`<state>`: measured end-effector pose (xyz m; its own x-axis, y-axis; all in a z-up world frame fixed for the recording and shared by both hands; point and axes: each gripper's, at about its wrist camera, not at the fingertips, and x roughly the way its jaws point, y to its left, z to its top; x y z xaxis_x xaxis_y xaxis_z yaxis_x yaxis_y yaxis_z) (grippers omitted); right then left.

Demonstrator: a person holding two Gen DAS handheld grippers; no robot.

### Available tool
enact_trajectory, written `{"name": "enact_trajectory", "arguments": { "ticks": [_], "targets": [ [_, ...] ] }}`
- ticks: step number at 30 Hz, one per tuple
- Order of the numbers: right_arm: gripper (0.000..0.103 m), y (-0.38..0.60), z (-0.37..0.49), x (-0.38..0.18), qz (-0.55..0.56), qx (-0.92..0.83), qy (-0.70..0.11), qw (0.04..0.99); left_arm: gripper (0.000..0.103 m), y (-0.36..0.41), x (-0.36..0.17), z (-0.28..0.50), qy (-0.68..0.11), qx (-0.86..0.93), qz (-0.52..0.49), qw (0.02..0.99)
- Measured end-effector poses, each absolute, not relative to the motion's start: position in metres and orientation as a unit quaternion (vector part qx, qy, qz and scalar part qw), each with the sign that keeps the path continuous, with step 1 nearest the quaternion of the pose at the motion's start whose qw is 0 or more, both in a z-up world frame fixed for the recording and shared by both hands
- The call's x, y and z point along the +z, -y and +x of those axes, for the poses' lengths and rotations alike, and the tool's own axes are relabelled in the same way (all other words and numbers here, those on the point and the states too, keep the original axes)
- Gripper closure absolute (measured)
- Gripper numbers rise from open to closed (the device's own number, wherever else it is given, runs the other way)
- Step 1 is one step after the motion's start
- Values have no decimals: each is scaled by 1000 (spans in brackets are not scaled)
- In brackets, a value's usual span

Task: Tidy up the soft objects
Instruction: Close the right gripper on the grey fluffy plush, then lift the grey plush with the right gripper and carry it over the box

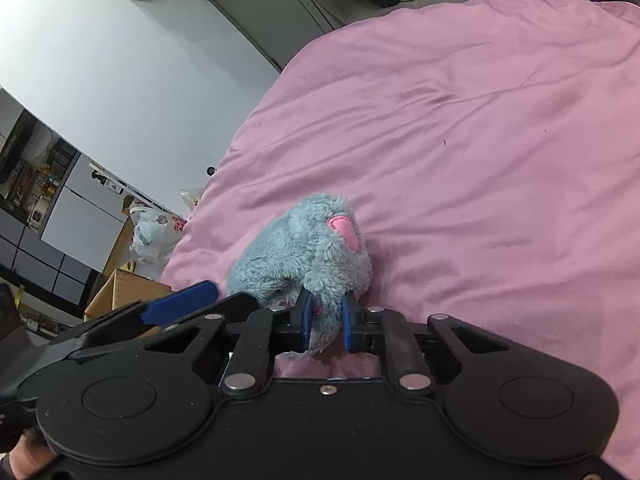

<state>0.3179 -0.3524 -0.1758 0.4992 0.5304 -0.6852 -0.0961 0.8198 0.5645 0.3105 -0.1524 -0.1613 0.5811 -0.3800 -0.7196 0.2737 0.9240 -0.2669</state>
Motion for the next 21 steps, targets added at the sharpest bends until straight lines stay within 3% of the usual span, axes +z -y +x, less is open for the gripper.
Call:
{"name": "enact_trajectory", "arguments": {
  "ticks": [3, 4, 7, 21],
  "targets": [
    [89, 354, 313, -174, 238, 186, -465, 832, 63, 155, -169, 312, -428, -193, -71, 880],
    [89, 354, 312, -174, 236, 184, -465, 833, 71, 155, -173, 313, -435, -188, -80, 877],
    [90, 353, 309, -171, 232, 179, -467, 834, 76, 153, -174, 313, -443, -184, -94, 872],
    [90, 331, 286, -134, 225, 191, -432, 852, 76, 133, -130, 277, -405, -168, -94, 894]
  ]
}}
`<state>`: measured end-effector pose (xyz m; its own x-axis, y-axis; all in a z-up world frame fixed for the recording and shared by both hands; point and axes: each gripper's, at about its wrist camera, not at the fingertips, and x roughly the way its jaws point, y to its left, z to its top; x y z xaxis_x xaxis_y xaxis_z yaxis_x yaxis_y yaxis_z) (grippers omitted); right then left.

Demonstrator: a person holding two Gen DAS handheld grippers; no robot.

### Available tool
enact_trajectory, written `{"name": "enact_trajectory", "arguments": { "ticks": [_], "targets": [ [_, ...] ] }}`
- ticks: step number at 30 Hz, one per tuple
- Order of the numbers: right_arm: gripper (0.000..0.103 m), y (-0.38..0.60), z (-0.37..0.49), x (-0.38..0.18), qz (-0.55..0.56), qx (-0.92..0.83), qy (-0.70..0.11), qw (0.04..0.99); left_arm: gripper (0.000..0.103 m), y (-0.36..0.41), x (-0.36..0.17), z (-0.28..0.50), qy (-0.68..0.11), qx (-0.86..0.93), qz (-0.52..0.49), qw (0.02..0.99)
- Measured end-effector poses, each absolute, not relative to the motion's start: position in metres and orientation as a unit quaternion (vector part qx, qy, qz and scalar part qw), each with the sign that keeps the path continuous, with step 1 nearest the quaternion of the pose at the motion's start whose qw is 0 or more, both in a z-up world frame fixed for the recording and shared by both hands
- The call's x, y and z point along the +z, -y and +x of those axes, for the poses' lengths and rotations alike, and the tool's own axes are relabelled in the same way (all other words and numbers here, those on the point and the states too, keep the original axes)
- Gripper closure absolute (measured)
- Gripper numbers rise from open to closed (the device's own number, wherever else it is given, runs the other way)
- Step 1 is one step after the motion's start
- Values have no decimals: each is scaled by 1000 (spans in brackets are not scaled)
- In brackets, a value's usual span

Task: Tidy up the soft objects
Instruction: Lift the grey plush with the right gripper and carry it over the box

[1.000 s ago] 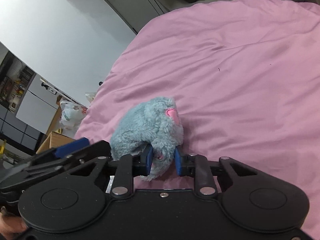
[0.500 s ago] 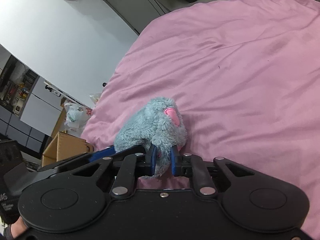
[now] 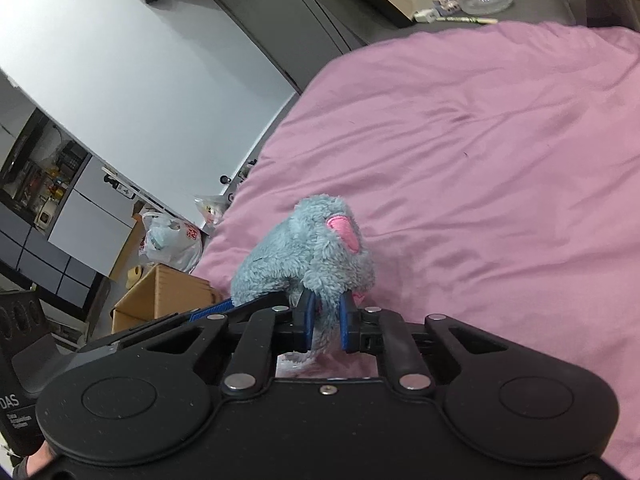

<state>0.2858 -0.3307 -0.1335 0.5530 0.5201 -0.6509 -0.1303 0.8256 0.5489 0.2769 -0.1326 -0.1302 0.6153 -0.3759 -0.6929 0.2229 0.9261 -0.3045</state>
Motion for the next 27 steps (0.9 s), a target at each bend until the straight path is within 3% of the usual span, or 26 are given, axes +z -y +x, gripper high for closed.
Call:
{"name": "enact_trajectory", "arguments": {
  "ticks": [27],
  "targets": [
    [89, 238, 227, -74, 175, 235, -372, 881, 76, 40, -63, 190, -343, -131, -104, 924]
  ]
}}
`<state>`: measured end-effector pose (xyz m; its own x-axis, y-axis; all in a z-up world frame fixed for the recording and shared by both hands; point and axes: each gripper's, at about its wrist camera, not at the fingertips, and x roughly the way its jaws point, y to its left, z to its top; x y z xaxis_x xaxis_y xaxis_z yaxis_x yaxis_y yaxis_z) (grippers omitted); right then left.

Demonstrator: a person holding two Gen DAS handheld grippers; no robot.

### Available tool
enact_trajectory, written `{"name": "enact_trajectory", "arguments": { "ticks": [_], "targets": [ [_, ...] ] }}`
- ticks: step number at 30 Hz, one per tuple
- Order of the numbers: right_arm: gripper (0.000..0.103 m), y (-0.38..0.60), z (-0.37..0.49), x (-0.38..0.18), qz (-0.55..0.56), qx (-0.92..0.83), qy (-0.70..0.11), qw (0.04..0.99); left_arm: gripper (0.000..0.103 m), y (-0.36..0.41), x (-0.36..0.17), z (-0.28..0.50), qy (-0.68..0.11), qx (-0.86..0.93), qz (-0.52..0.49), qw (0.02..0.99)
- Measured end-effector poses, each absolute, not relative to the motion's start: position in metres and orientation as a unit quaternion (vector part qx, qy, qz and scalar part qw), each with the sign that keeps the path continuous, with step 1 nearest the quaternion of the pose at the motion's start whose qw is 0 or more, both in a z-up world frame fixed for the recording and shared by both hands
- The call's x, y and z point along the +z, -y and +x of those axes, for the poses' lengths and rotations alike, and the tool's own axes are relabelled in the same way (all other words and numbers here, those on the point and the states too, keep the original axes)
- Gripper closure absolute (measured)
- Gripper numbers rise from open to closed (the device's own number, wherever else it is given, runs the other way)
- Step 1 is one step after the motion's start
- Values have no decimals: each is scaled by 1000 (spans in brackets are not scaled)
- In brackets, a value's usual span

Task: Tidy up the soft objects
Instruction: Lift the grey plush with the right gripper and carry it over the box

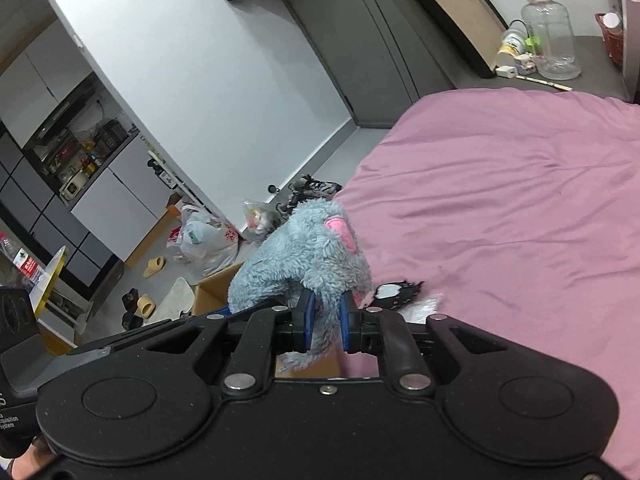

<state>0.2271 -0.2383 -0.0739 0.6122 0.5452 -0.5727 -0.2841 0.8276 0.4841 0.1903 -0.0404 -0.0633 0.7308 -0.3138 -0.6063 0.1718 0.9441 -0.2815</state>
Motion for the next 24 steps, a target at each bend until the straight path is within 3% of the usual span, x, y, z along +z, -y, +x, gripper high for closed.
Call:
{"name": "enact_trajectory", "arguments": {
  "ticks": [24],
  "targets": [
    [89, 164, 188, -70, 166, 291, -370, 867, 76, -46, -61, 134, -331, -86, -154, 927]
  ]
}}
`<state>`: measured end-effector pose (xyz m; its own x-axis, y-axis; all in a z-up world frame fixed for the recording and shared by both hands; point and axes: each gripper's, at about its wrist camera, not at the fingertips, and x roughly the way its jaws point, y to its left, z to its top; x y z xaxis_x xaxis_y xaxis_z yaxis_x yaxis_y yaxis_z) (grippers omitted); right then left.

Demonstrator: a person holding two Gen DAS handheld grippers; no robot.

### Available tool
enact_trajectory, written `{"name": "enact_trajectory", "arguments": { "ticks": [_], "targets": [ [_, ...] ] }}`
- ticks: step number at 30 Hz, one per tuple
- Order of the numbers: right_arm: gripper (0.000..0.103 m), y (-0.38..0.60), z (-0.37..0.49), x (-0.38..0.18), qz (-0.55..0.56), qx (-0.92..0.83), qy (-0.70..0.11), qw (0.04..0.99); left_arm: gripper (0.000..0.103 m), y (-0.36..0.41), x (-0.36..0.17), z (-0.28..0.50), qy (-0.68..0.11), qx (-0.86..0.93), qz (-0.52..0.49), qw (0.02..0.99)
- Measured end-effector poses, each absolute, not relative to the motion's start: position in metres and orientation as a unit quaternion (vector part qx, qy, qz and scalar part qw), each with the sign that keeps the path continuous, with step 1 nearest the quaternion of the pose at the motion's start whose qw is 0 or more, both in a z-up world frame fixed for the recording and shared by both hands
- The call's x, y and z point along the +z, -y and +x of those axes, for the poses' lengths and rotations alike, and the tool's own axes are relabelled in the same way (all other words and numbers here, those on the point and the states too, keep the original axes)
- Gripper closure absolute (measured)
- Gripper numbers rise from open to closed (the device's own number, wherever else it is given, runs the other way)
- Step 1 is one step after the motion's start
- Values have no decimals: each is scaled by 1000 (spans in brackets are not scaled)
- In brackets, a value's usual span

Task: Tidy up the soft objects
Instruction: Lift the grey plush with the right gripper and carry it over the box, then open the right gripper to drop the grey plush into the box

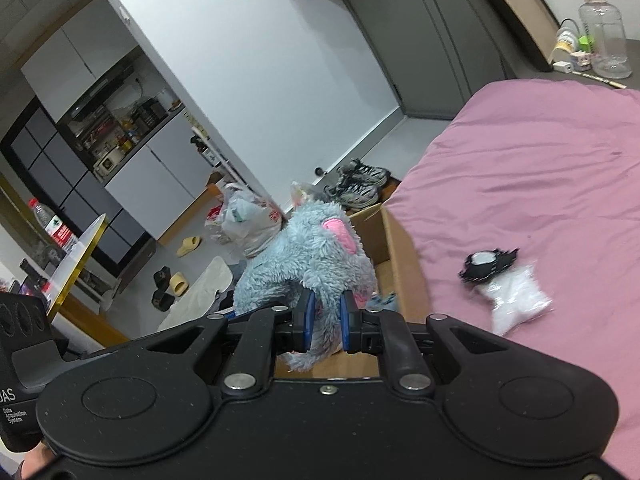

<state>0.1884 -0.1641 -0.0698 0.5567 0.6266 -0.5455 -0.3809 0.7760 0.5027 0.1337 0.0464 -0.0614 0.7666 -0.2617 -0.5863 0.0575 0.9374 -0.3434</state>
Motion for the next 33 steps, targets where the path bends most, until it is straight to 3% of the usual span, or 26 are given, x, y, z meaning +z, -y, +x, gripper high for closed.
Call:
{"name": "enact_trajectory", "arguments": {
  "ticks": [17, 24, 25, 27, 29, 33],
  "targets": [
    [89, 122, 188, -86, 168, 305, -398, 848, 75, -88, -80, 132, -362, -55, -167, 916],
    [84, 123, 198, -104, 178, 293, -437, 832, 73, -77, -97, 146, -405, -30, -133, 904],
    [81, 123, 200, -106, 178, 293, -442, 829, 73, -76, -100, 147, -412, -26, -127, 902],
    [56, 125, 200, -107, 176, 292, -444, 829, 70, -74, -102, 149, -420, -21, -120, 899],
    [42, 129, 197, -102, 175, 291, -439, 832, 66, -73, -99, 150, -429, -8, -111, 896],
    [34, 140, 194, -89, 172, 301, -427, 835, 43, -70, -85, 144, -414, 17, -98, 905]
  ]
}}
